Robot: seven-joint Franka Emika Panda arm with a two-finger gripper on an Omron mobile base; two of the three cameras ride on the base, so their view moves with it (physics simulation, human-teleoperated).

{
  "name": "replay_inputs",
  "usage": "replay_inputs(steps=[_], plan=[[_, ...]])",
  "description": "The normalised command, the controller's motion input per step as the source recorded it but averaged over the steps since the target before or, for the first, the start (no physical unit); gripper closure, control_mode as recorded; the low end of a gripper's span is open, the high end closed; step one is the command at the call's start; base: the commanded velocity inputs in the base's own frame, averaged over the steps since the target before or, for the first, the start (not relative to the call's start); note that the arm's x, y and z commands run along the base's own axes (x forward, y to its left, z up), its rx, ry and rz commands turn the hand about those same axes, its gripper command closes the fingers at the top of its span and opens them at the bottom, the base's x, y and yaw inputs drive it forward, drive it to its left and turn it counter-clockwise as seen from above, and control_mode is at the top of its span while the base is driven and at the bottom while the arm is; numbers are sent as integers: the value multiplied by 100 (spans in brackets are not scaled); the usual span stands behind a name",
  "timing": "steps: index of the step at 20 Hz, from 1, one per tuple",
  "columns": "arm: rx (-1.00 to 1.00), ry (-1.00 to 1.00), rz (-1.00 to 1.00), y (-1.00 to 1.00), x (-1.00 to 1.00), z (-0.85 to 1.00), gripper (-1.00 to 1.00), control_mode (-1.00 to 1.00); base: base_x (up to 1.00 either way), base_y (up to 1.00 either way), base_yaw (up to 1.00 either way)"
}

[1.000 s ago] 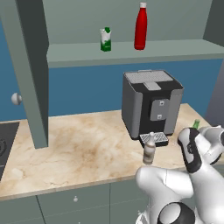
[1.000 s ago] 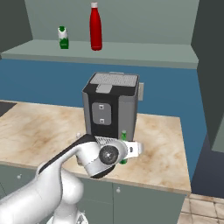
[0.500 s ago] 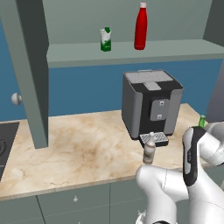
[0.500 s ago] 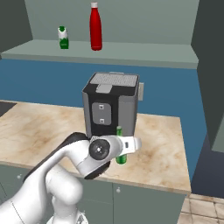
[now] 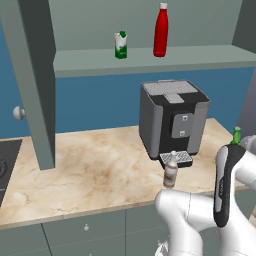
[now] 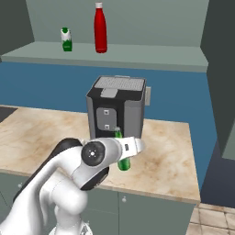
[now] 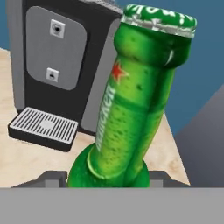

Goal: Sort all alcoholic drinks to one cabinet, and non-alcoholic drinks to the other.

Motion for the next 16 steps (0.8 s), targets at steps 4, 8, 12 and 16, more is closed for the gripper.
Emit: replay_inputs(steps=[4,8,12,16], plan=[[-3,9,5,25,-24,42,100,-100,0,0,0],[-2,11,4,29,-22,40,100,-100,0,0,0],[-1,7,2,29,-22,39,100,-100,0,0,0],[-2,1,3,30,-24,37,100,-100,0,0,0]])
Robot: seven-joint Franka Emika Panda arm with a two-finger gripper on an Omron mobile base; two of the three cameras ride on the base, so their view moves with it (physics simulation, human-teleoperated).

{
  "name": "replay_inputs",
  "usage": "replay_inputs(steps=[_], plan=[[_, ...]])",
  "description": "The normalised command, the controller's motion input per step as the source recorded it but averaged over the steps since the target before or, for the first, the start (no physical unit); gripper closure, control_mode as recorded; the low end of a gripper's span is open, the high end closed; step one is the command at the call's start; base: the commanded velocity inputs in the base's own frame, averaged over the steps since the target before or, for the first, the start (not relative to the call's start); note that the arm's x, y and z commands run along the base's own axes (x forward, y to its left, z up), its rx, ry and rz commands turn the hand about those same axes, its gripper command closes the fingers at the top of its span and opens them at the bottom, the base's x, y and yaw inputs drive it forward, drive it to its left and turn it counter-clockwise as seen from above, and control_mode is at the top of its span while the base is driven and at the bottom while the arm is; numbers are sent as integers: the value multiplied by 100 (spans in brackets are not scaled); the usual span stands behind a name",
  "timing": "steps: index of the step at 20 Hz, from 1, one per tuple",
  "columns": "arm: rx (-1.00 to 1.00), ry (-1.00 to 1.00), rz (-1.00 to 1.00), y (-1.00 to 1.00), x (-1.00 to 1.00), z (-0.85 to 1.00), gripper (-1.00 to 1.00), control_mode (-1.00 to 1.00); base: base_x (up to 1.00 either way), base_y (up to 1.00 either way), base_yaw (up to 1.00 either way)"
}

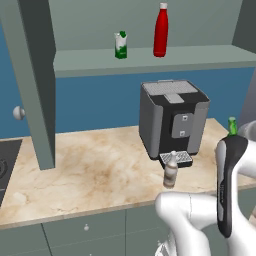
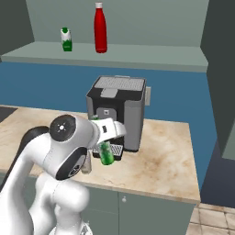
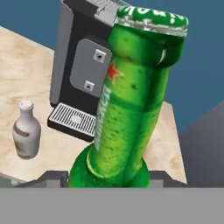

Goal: Sort all alcoholic drinks to one cabinet, and non-alcoholic drinks to the other.

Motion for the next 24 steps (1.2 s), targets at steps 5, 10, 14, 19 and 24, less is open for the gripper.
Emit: replay_inputs(steps=[5,10,14,19,24], plan=[[-3,-2,3,30,-25,34,100,-100,0,0,0],[-2,-9,3,34,-24,30,100,-100,0,0,0],[-2,-8,1,44,-17,24,100,-100,0,0,0],[-2,-4,0,49,-6,19,100,-100,0,0,0],[-2,-5,0,53,0,15,100,-100,0,0,0]])
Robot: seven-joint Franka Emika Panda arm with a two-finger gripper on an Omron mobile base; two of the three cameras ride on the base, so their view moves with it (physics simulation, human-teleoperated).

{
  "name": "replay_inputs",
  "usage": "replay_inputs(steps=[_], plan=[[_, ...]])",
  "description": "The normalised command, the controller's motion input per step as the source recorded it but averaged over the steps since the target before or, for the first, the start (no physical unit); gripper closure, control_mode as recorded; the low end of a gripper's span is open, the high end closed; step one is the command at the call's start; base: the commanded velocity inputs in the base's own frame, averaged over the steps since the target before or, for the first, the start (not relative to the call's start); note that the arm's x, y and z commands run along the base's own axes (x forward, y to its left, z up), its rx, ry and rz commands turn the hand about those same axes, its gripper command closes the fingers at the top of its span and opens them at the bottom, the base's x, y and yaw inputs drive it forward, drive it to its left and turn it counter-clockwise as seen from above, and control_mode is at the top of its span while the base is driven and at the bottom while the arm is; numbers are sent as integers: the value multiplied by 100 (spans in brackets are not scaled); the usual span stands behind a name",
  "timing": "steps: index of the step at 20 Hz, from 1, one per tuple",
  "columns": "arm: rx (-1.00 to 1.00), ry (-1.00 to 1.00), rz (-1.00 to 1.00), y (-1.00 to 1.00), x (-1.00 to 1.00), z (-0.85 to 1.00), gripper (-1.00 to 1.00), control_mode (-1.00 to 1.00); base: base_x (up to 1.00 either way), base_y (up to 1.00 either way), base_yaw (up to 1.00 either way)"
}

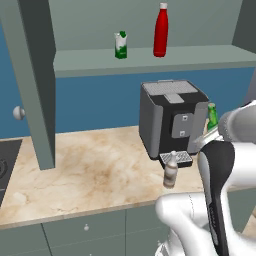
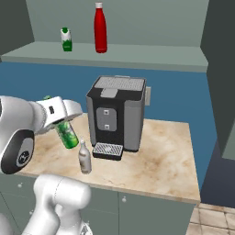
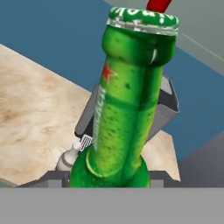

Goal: Sort all alcoholic drinks to one cabinet, and non-alcoholic drinks to the other.

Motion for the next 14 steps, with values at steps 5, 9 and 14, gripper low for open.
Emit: replay_inputs(steps=[5,9,14], plan=[[-2,-10,0,54,0,14,100,-100,0,0,0],[-1,-10,0,53,0,16,100,-100,0,0,0],[-1,-10,0,50,0,17,100,-100,0,0,0]])
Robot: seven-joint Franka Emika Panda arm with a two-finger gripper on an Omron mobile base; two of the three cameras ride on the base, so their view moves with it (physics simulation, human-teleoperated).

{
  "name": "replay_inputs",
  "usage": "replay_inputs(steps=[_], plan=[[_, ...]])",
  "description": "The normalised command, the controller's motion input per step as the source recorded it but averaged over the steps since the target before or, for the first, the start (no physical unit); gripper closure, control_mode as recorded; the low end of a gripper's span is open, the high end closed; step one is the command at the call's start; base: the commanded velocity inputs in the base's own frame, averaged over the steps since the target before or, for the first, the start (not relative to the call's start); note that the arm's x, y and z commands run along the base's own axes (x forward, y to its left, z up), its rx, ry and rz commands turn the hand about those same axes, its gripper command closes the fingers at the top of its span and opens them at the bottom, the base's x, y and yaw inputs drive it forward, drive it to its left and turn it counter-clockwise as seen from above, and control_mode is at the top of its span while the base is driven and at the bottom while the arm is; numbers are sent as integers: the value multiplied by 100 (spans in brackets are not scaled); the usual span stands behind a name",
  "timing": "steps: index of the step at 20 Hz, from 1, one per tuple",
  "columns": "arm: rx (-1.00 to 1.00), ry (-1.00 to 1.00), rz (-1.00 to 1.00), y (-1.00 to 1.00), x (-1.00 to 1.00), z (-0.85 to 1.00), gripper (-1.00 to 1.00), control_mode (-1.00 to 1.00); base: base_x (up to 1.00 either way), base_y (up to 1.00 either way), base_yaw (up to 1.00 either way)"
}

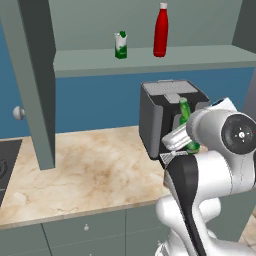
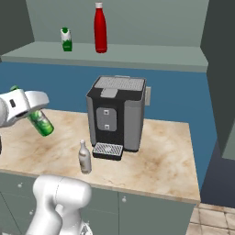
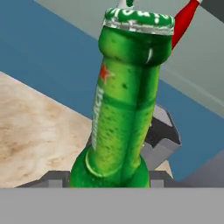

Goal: Sort all alcoholic drinks to one cabinet, and non-alcoholic drinks to the other.

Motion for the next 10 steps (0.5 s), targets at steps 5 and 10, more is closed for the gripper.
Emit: replay_inputs(steps=[5,10], plan=[[0,-6,0,34,1,25,100,-100,0,0,0],[0,-1,2,3,9,16,100,-100,0,0,0]])
